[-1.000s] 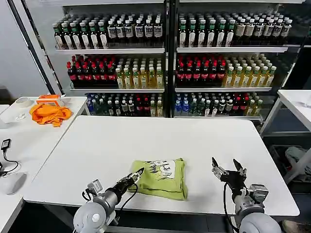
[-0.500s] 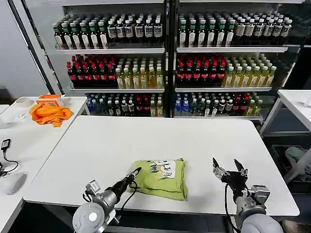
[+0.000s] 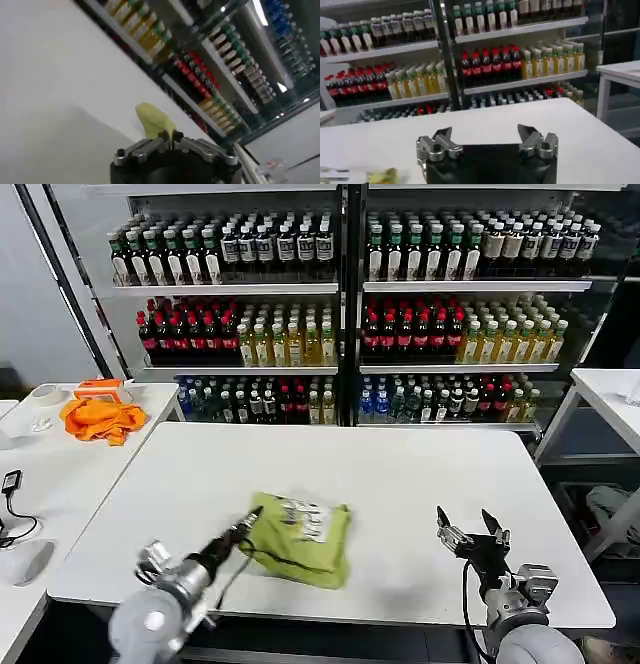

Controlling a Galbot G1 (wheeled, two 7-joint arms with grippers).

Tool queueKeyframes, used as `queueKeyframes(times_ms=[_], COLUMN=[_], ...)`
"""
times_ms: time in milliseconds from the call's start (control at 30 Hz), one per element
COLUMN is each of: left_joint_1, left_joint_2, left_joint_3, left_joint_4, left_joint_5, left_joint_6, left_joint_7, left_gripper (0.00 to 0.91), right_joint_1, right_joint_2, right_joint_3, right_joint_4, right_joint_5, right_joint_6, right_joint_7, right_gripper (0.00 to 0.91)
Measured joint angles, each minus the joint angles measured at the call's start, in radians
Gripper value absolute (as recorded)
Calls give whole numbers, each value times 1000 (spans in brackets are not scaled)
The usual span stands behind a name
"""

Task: Fold and organize the clothes.

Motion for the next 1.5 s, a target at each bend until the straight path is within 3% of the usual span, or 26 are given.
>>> queueKeyframes(times_ms=[267, 500, 867, 1133, 1367, 1400, 1433, 1467, 1500], left_joint_1=[6, 36, 8, -70, -171, -186, -199, -214, -228], left_joint_2=[249, 388, 392, 376, 305, 292, 278, 261, 245], left_joint_3=[-201, -214, 87, 255, 392, 410, 428, 448, 466], left_joint_4=[-48, -95, -38, -54, 6, 17, 27, 40, 53], left_joint_5=[33, 204, 718, 845, 879, 880, 881, 882, 882], left_joint_6=[24, 27, 8, 25, 33, 33, 34, 34, 34], left_joint_7=[69, 134, 208, 223, 202, 197, 192, 186, 180], left_gripper=[20, 20, 20, 20, 20, 50, 272, 554, 907], right_joint_1=[19, 14, -7, -24, -30, -31, -30, -29, -28], right_joint_2=[6, 2, -10, -9, -7, -7, -7, -7, -8], right_joint_3=[-8, -1, 20, 31, 33, 33, 33, 33, 32], right_joint_4=[8, 13, 27, 31, 31, 31, 31, 29, 27], right_joint_5=[13, 17, 19, 19, 17, 17, 17, 17, 17], right_joint_6=[-1, 3, 4, 5, 5, 5, 5, 5, 4], right_joint_7=[-1, -4, -4, -5, -5, -6, -5, -6, -6], right_gripper=[907, 907, 907, 907, 907, 907, 907, 907, 907])
